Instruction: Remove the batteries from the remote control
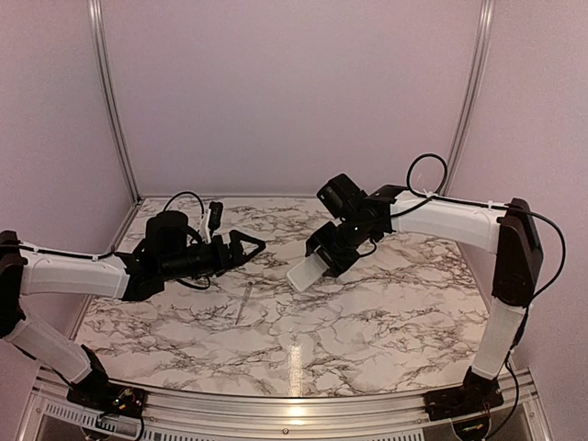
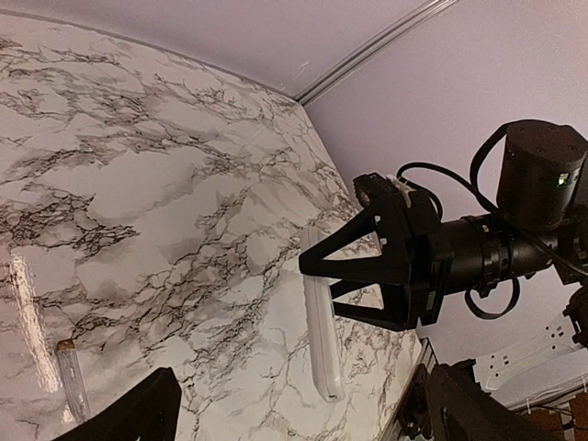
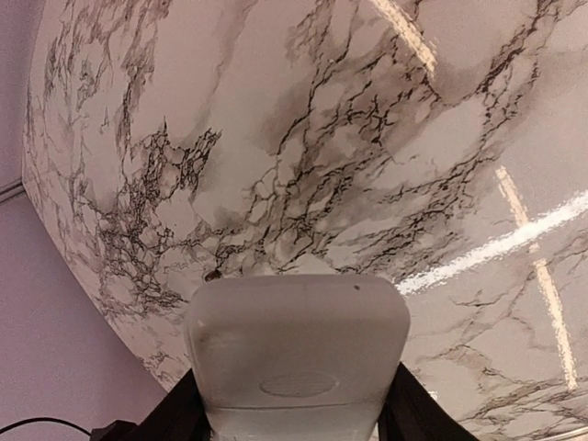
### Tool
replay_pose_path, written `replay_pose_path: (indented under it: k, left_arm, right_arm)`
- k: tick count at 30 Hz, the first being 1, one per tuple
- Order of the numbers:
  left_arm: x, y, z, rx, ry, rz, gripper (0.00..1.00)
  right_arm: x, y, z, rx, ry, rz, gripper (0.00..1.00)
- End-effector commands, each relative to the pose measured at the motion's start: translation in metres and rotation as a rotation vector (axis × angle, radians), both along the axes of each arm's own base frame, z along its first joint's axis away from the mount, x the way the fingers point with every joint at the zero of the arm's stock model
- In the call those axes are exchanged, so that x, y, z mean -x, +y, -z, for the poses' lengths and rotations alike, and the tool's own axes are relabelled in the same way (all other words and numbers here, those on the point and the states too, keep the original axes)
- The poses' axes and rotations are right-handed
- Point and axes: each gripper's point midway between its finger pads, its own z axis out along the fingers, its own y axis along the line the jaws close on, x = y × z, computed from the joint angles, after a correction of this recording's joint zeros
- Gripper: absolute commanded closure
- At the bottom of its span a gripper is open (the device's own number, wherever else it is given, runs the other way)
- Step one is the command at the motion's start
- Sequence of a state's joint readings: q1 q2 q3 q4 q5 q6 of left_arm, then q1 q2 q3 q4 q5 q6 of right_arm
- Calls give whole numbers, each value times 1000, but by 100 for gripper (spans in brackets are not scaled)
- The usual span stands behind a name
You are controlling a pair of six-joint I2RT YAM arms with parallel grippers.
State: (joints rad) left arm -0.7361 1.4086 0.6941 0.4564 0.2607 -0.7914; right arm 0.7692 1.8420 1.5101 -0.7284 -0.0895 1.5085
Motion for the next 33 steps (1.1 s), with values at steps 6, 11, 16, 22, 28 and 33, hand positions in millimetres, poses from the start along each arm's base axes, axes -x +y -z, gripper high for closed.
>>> replay_pose_path:
  k: [6,11,16,22,28,33]
  left_arm:
    - [-1,-45,-8,38,-18,70,6]
    - [0,-58,-4,47,-8,98,8]
    - [-3,-68,6,29,9,103,12]
    - [-7,-75,16,28,25,102,17]
    - [-13,-82,24,10,30,105,25]
    - [-16,-87,26,12,33,111,36]
  right_arm:
    - [-18,19,-34,-193,-4,195,57]
    - [-20,23,-40,-242,-7,222,58]
    - [-19,25,-41,-271,6,241,59]
    - [-18,30,-42,-302,18,241,60]
    - [-17,34,-39,-321,34,230,60]
    - [-17,35,-40,-329,35,229,60]
